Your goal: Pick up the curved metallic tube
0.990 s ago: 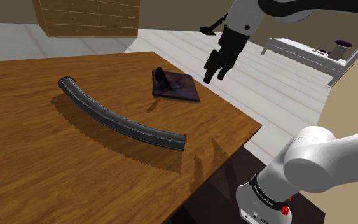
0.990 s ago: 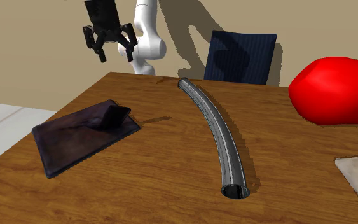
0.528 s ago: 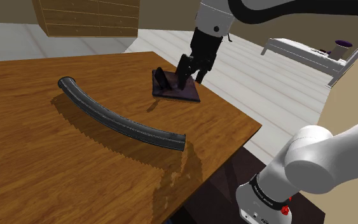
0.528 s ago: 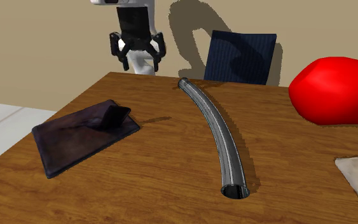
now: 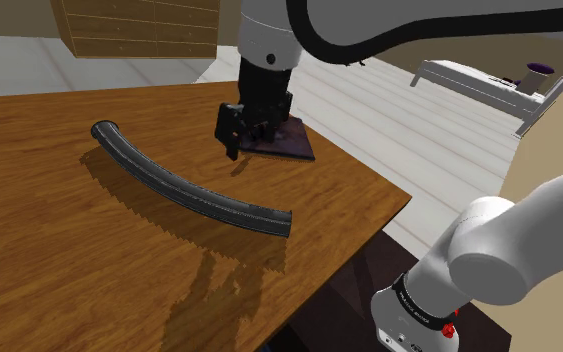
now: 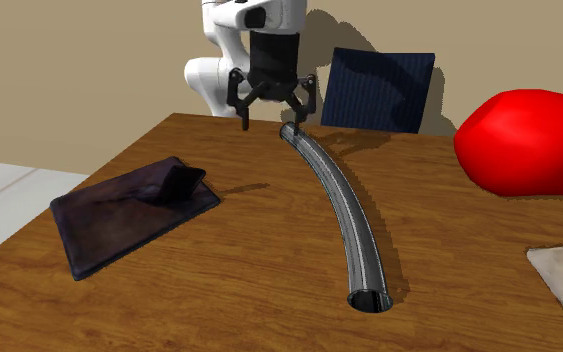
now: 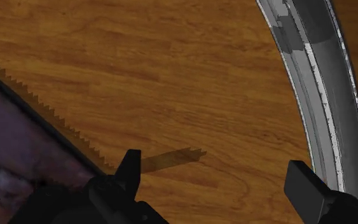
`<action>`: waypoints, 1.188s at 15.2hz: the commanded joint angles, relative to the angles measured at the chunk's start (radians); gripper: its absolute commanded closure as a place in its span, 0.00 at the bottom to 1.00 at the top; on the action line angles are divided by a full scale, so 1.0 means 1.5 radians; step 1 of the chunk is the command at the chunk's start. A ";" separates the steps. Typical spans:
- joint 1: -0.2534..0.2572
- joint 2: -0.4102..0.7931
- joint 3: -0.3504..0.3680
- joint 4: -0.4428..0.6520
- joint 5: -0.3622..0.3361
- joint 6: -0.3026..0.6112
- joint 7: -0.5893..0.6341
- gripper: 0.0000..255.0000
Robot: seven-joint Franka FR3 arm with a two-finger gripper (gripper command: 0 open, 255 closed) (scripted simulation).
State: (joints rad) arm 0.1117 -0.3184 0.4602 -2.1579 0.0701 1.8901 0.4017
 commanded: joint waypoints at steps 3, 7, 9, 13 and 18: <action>0.005 0.100 0.064 0.066 -0.059 0.015 0.087 0.00; 0.024 0.215 0.115 0.152 -0.143 0.004 0.179 0.00; 0.043 0.273 0.130 0.198 -0.187 -0.009 0.222 0.00; 0.046 0.282 0.126 0.172 -0.196 0.024 0.231 0.00; 0.047 0.293 0.125 0.150 -0.205 0.052 0.241 0.00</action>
State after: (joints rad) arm 0.1825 0.1204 0.6479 -1.9277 -0.2363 1.9631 0.7610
